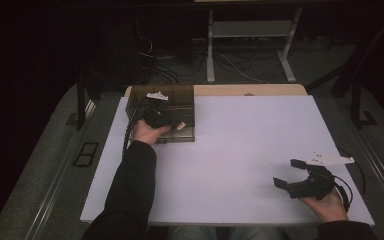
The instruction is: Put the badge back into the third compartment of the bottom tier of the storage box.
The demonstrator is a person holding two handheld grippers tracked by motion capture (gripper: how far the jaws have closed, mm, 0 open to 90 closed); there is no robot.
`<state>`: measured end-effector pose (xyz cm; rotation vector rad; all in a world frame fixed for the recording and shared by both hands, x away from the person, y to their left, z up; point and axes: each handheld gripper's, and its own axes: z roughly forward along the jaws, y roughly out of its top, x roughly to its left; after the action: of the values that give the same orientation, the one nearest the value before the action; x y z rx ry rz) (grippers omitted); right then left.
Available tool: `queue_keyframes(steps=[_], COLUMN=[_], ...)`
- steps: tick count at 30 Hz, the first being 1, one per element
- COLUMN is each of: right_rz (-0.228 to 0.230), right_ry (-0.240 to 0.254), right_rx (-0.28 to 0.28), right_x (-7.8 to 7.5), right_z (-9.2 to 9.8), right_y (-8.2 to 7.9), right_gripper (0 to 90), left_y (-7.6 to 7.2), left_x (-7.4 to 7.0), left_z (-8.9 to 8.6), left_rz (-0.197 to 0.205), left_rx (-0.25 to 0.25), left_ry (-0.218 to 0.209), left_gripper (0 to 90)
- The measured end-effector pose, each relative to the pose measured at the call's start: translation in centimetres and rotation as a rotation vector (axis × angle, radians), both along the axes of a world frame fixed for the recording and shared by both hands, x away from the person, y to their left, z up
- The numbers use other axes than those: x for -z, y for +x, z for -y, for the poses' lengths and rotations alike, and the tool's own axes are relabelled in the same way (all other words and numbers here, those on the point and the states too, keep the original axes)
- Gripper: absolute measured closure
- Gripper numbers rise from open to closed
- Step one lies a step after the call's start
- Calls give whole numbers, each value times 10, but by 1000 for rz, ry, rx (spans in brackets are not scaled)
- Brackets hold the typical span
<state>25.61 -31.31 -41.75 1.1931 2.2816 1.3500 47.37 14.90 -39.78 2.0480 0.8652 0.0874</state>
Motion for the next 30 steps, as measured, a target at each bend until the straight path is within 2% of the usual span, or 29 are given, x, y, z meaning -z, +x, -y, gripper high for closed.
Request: queue_keyframes(steps=[12,21,30], right_rz=[-1,-1,-4], right_ry=[-2,-10,-11], right_rx=[-1,-6,-6], right_x=[0,1,1], right_z=[0,0,0], right_y=[0,1,1], right_gripper=[3,3,3], left_y=[3,3,3], left_x=[12,21,28], left_z=[5,7,10], left_rz=[-18,-30,-41], left_rx=[4,16,15], left_ry=[7,40,49], left_gripper=[865,865,863])
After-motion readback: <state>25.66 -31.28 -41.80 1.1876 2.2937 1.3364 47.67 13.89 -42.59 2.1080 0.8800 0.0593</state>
